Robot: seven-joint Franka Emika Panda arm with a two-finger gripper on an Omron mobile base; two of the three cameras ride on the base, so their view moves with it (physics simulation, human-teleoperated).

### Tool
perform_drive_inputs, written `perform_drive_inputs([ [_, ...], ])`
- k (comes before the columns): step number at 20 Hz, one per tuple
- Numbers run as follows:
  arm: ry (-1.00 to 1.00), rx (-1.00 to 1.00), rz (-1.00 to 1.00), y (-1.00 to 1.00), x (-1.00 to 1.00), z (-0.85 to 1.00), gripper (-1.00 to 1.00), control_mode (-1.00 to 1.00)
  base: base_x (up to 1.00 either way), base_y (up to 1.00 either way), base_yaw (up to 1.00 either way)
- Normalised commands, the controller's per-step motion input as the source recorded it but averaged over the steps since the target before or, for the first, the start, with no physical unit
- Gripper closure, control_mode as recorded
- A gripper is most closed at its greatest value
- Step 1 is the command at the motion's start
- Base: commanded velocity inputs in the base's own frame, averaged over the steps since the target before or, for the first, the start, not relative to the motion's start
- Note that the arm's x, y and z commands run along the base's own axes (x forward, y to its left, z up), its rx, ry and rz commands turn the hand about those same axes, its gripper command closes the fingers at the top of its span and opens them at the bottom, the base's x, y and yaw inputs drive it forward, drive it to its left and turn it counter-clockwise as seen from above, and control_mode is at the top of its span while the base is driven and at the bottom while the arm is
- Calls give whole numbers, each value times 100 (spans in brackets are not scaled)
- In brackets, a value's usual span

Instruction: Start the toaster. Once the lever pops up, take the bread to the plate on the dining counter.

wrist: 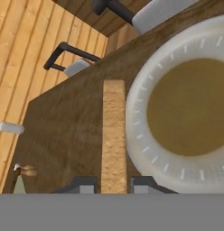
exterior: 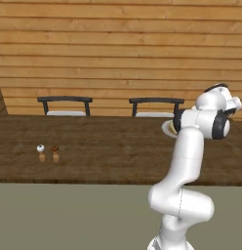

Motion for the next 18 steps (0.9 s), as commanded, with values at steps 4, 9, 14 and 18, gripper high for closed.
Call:
perform_drive_inputs([
  [4, 0, 0, 0, 0, 20, -18, 100, -100, 0, 0, 0],
  [9, 0, 0, 0, -2, 24, -20, 100, -100, 0, 0, 0],
  [14, 0, 0, 0, -9, 21, -16, 100, -100, 0, 0, 0],
  [18, 0, 0, -1, -7, 8, -13, 100, -100, 0, 0, 0],
])
